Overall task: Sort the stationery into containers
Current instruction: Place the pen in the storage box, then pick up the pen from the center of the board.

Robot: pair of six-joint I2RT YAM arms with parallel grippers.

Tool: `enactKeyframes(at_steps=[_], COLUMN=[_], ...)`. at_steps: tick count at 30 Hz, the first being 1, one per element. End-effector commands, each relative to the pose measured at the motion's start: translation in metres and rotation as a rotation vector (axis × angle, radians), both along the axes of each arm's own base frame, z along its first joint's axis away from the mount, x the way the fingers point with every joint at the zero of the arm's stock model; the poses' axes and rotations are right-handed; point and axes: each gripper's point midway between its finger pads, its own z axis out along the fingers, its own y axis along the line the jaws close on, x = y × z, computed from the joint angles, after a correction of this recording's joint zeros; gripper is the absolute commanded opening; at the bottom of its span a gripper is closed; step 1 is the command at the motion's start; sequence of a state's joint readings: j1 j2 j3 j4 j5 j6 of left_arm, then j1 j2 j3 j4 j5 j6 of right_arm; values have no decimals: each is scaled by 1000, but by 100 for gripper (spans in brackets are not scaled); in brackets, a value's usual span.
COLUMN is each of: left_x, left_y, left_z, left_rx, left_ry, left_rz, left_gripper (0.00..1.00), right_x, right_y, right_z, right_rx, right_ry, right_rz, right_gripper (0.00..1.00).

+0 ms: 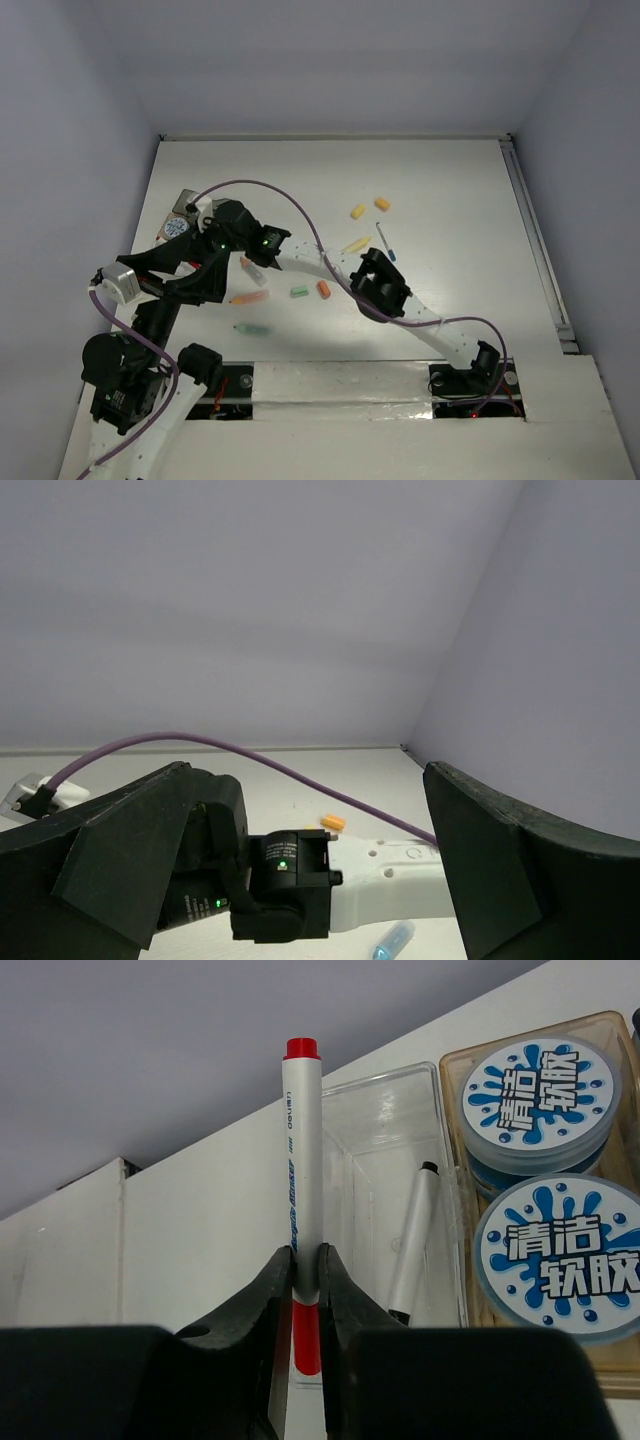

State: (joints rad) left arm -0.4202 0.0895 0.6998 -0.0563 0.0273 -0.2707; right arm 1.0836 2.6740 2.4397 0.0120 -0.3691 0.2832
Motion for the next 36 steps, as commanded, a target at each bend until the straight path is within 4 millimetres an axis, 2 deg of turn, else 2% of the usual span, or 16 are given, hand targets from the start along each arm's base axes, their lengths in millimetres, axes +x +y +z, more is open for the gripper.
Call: enactKeyframes(at_steps=[1,3,5,8,13,16,19,20,21,23,24,26,28,29,32,36], left_x=[-4,-5,-5,-5,-5,-4,-5,-5,-6,-8,-8,-12,-16,-19,-18,-18], left_y=[-2,-2,-2,-2,-2,-1,0,1,1,2,3,2,2,3,2,-1], left_z=[10,10,11,10,10,10,11,11,11,12,13,14,16,17,15,15], left_rx=[-6,-7,-8,-8,-7,-9,-11,-12,-12,-16,-18,-22,-27,-30,-26,-19], left_ry=[-49,-50,-52,-50,-49,-49,-52,-53,-56,-63,-65,-75,-85,-95,-91,-87], left_rz=[-18,-18,-18,-17,-17,-13,-9,-8,-6,-4,-3,-17,-26,-27,-33,-45], left_gripper=[99,99,99,99,99,99,99,99,99,99,99,99,99,99,99,99], right_x=[-1,1,1,2,6,11,33,39,39,65,64,95,92,105,96,80], right_y=[8,8,8,6,3,-9,-50,-65,-94,-142,-178,-244,-307,-342,-425,-483], right_z=[31,35,38,52,80,99,112,113,116,111,99,83,56,47,-4,-50], right_rx=[88,96,102,122,161,174,176,176,177,144,88,15,-59,-89,-303,-480], right_ry=[-49,-55,-58,-73,-106,-130,-132,-134,-140,-142,-122,-95,-10,18,107,203], right_rz=[-9,-17,-20,-27,-55,-110,-223,-255,-303,-441,-504,-696,-812,-889,-1072,-1175], right_gripper=[17,38,52,60,60,56,52,50,49,47,46,45,45,45,46,48])
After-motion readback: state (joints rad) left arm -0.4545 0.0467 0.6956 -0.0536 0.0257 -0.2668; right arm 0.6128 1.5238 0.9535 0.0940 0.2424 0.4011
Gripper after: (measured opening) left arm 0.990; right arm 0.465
